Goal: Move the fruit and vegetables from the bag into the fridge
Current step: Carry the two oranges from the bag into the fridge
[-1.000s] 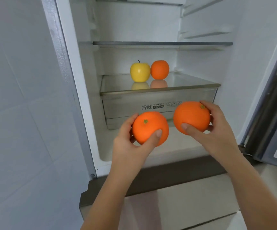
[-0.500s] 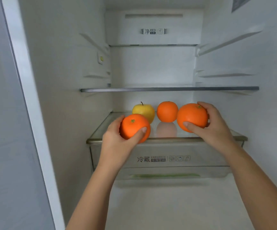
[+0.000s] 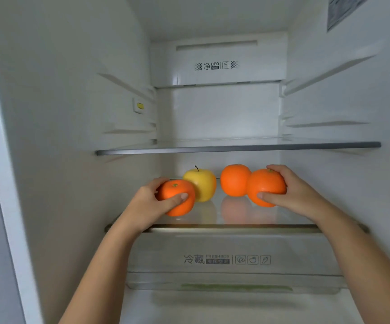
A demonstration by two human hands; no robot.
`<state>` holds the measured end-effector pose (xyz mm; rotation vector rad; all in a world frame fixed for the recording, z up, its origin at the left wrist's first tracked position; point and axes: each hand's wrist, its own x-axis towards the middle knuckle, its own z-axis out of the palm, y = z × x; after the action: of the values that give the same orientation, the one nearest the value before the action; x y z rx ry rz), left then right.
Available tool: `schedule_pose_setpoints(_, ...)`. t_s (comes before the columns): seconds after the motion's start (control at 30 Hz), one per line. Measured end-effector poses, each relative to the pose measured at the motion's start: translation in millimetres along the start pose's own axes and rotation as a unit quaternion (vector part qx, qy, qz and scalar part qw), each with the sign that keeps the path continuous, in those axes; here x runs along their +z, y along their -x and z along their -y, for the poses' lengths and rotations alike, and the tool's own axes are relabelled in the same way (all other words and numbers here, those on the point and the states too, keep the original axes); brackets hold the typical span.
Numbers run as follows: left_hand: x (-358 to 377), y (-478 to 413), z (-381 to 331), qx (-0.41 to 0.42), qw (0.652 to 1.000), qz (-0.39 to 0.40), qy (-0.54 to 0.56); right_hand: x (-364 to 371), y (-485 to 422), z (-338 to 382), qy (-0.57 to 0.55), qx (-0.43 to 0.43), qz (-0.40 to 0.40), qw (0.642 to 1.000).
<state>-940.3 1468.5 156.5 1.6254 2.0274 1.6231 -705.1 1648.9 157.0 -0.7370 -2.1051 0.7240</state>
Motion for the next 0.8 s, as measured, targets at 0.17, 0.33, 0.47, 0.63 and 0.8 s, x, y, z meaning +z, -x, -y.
schedule_pose_setpoints(0.17, 2, -2, 6, 0.017, 1.000, 0.016, 0.012, 0, 1, -1, 0.010, -0.004, 0.002, 1.000)
schedule_pose_setpoints(0.33, 2, 0, 10, 0.026, 1.000, 0.000, -0.015, 2, 1, 0, -0.001, -0.003, 0.002, 1.000)
schedule_pose_setpoints(0.47, 2, 3, 11, 0.027, 1.000, -0.008, -0.012, 2, 1, -2, -0.005, 0.001, 0.006, 1.000)
schedule_pose_setpoints(0.63, 1, 3, 13, 0.025, 0.999, -0.012, -0.029, 2, 1, -2, -0.007, 0.002, 0.006, 1.000)
schedule_pose_setpoints(0.8, 2, 6, 10, 0.025, 0.999, -0.022, -0.033, 1, 3, -1, 0.001, -0.002, 0.004, 1.000)
